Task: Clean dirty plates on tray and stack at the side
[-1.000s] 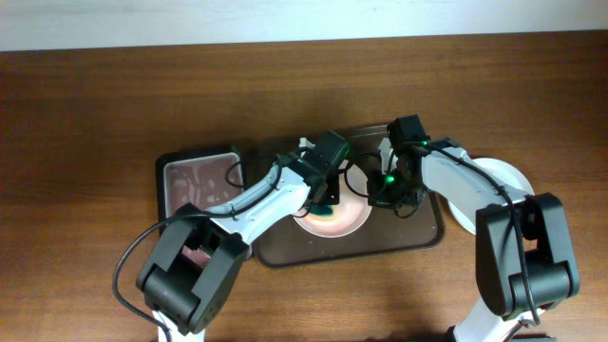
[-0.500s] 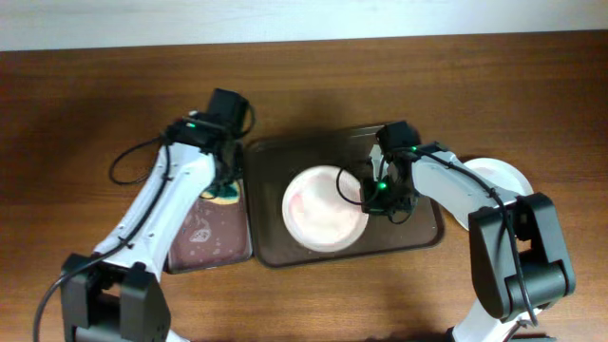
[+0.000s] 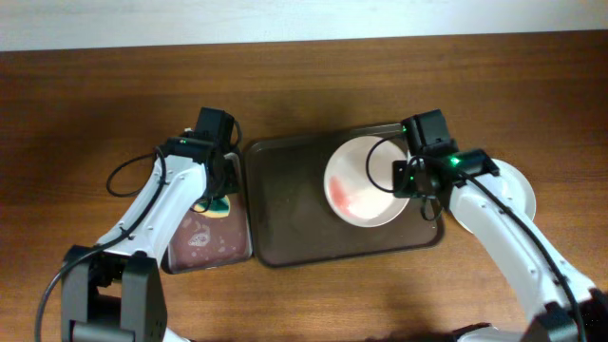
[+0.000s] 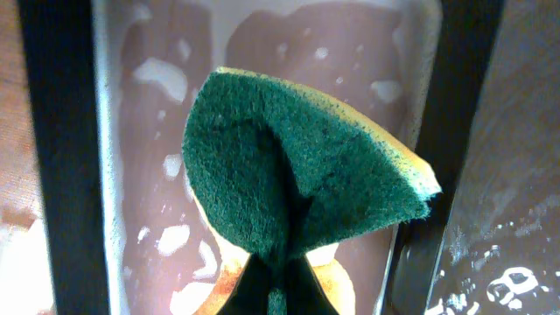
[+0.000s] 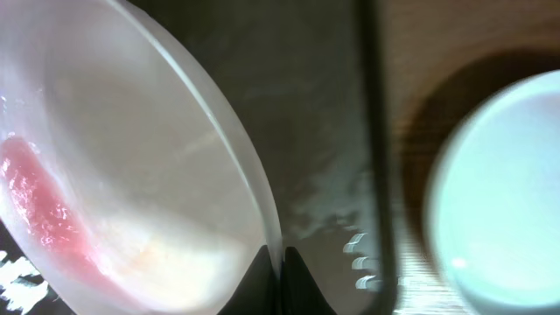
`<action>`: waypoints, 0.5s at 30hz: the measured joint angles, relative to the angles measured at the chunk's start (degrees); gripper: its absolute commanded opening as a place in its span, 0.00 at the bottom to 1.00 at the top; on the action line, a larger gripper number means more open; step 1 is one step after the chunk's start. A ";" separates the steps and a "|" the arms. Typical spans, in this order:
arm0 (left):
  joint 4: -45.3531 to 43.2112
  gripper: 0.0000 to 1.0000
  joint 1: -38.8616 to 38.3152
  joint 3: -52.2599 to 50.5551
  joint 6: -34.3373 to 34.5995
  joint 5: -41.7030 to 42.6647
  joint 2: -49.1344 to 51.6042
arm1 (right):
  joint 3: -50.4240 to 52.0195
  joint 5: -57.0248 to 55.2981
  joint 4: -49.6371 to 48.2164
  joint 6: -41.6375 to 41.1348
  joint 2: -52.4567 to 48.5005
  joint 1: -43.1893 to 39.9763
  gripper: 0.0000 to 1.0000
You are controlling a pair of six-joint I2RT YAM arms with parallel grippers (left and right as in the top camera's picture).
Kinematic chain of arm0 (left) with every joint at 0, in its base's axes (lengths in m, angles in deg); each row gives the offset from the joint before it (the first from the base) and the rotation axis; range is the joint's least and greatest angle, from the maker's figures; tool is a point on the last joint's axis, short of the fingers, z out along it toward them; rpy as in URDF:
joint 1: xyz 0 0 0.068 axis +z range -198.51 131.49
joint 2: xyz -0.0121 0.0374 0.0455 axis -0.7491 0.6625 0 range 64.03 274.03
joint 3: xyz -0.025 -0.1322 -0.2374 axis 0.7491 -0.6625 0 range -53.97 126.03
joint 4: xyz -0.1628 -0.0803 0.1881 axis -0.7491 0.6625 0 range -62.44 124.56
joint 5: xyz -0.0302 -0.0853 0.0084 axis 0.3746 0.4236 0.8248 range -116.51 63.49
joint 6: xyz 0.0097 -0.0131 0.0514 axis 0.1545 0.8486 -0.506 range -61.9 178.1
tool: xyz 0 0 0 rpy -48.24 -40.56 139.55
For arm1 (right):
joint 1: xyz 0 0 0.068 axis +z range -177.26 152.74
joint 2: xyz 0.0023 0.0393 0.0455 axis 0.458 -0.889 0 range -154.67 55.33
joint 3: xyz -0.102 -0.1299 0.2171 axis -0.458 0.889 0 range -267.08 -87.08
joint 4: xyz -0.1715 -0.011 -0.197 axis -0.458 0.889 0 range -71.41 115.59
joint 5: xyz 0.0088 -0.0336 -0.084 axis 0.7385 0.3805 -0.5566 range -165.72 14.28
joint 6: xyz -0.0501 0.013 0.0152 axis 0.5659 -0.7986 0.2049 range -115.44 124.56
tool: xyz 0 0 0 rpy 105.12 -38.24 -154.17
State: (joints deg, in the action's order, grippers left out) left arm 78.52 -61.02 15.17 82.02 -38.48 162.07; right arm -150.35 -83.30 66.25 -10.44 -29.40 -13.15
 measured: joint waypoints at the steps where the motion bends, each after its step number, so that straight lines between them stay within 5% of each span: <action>1: -1.84 0.00 0.00 -1.09 -1.49 0.39 0.00 | 0.00 -3.32 -0.04 0.02 1.88 0.35 0.04; 6: -10.34 0.00 0.02 -8.13 -3.61 3.41 0.00 | -0.28 -22.64 -0.33 0.24 4.61 9.68 0.04; 8: -11.93 0.18 0.00 -10.56 -3.63 3.61 0.00 | -0.28 -28.39 -2.05 0.26 4.63 13.35 0.04; 9: -12.48 0.40 0.02 -11.13 -3.52 3.65 0.00 | -0.31 -31.28 -2.91 0.28 4.66 15.23 0.04; 12: -12.87 0.55 0.00 -11.47 -4.39 3.58 0.00 | -0.31 -38.56 -4.63 1.36 4.66 20.63 0.04; 15: -12.90 0.58 0.02 -11.47 -4.52 3.58 0.00 | -0.31 -47.30 -5.75 1.75 4.66 25.35 0.04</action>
State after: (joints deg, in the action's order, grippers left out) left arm 65.62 -61.00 3.70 77.49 -34.90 162.07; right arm -150.65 -130.59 60.50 -8.70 -24.75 12.21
